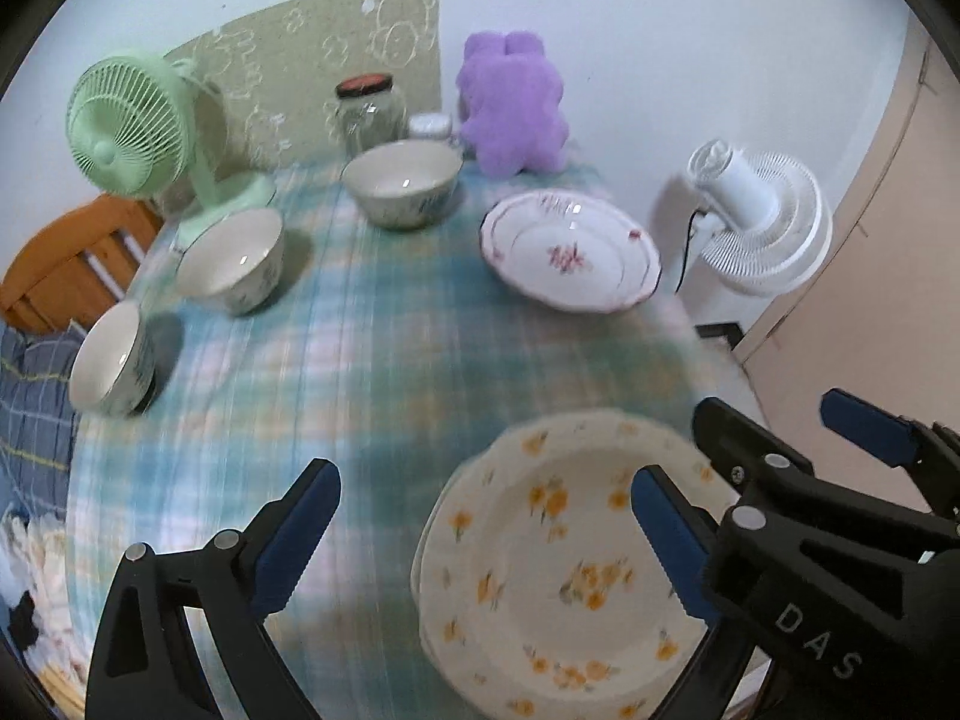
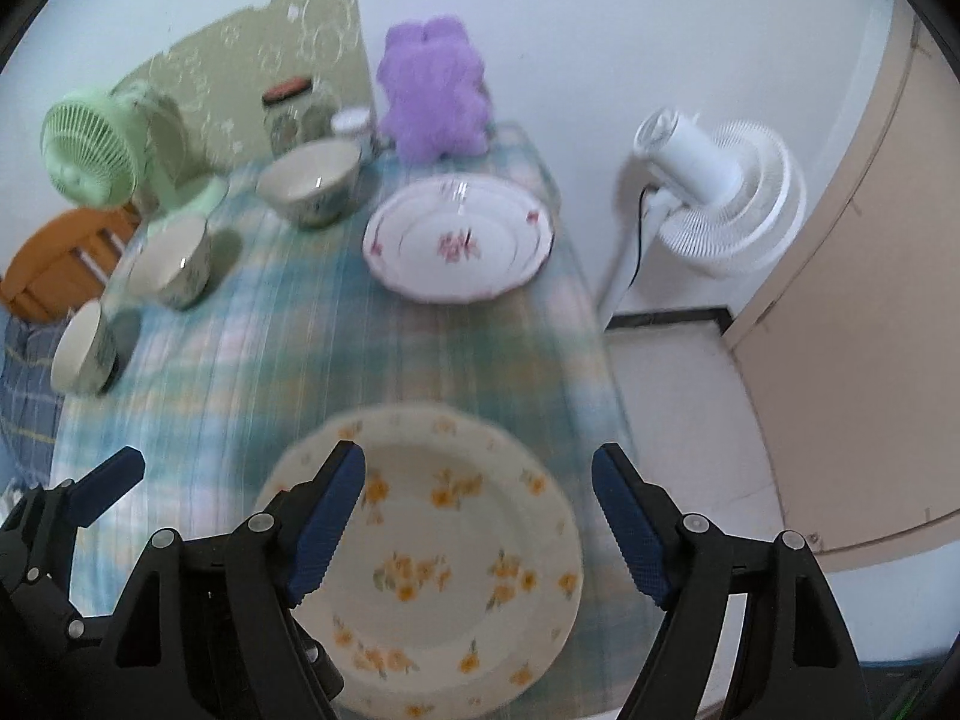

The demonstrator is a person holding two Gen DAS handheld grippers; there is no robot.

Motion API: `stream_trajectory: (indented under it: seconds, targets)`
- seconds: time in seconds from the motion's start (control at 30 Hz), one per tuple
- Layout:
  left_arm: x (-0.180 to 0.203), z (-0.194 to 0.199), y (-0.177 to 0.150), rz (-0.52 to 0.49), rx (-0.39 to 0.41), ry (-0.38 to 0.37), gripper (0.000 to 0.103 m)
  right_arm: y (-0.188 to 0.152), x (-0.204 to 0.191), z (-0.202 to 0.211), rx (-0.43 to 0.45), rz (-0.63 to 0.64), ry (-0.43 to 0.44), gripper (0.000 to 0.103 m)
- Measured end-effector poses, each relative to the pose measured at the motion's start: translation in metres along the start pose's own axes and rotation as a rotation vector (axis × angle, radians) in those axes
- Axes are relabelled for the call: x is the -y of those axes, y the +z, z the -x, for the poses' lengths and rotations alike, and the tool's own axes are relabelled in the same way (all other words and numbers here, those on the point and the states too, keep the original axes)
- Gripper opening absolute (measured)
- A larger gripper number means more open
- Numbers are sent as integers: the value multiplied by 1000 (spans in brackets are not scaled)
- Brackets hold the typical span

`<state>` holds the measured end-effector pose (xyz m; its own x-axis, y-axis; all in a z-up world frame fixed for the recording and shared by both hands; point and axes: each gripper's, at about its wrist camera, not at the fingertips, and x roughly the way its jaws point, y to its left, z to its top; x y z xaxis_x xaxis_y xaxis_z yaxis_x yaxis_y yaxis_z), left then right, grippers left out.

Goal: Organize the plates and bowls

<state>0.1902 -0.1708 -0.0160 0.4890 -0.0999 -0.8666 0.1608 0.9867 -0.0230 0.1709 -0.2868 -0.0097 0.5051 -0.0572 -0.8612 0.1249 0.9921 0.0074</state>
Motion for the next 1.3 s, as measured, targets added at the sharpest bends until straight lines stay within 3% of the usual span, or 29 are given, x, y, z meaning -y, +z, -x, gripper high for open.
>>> stream_trajectory:
  seconds: [0.23,0.7,1.13,1.3]
  targets:
    - [6,-12,40,4,32,21,98,39,5,-5,45,-4,31,81]
    - [16,-79,105,89,35,94,95,123,18,-78,56,40,77,81]
    - [33,-161,130,81,-27,133,89,152,31,-154,6,17,79,81]
    - [35,-191,134,86,-68,89,81,156,37,-184,-28,1,87,81]
